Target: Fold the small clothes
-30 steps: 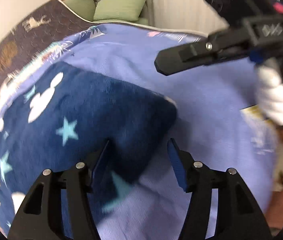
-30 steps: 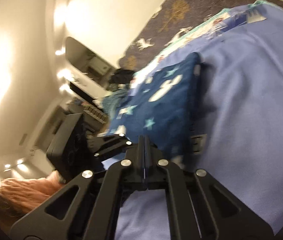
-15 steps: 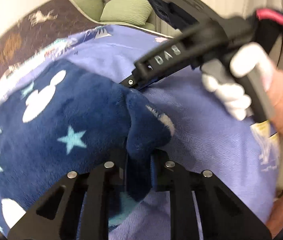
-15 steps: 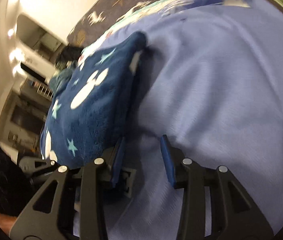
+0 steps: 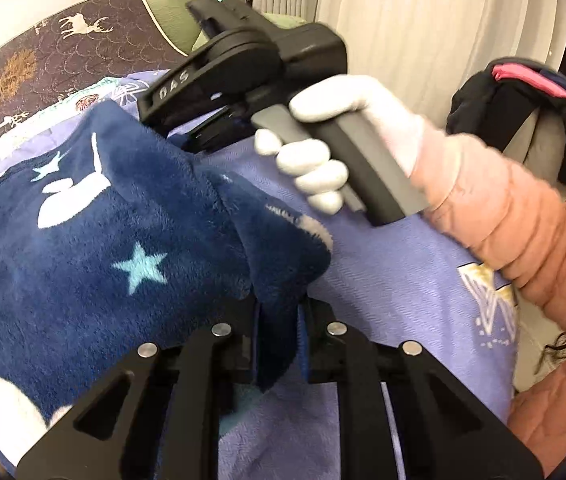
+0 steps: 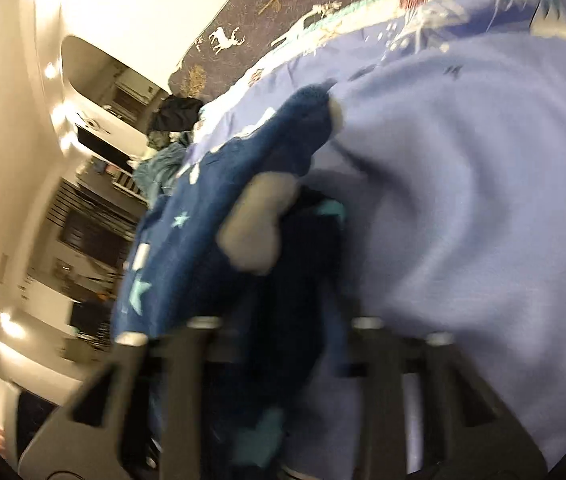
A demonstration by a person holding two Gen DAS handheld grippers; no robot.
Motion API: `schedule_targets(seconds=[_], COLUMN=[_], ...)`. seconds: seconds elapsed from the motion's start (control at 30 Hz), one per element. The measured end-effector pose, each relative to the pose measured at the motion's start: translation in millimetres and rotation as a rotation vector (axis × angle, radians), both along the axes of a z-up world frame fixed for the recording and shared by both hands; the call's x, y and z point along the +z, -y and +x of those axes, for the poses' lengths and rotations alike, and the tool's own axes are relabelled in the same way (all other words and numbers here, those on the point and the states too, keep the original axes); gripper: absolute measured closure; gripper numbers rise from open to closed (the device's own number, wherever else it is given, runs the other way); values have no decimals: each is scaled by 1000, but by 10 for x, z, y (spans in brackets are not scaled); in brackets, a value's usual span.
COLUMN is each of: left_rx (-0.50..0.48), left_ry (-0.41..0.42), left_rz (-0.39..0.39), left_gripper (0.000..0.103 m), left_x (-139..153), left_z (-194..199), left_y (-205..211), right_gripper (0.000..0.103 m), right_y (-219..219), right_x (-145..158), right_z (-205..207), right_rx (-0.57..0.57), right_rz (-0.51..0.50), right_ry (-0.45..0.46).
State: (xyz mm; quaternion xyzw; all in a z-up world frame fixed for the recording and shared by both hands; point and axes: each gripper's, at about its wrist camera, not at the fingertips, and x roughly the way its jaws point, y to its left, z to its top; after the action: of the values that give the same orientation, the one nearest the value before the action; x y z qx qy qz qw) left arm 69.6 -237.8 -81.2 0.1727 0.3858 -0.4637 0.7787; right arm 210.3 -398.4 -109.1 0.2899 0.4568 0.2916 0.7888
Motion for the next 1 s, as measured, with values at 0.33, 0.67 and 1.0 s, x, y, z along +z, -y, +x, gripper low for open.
schedule_targets(seconds=[0.33,0.67,1.0], left_rx=[-46,-55,-17], left_ry=[-17,4,7], left_rz=[-4,17,-60], left_gripper=[90,84,60], left_x=[-66,-159,-45], left_z=[14,15,-224], left_y=[113,178,-254], right_gripper=[103,94,96], right_y=[322,119,310], right_x=[415,465,455], right_z=[-288,-891,-1712], right_rx=[-281,105,-90], right_rz=[-167,2,-116], right_ry=[174,236,176])
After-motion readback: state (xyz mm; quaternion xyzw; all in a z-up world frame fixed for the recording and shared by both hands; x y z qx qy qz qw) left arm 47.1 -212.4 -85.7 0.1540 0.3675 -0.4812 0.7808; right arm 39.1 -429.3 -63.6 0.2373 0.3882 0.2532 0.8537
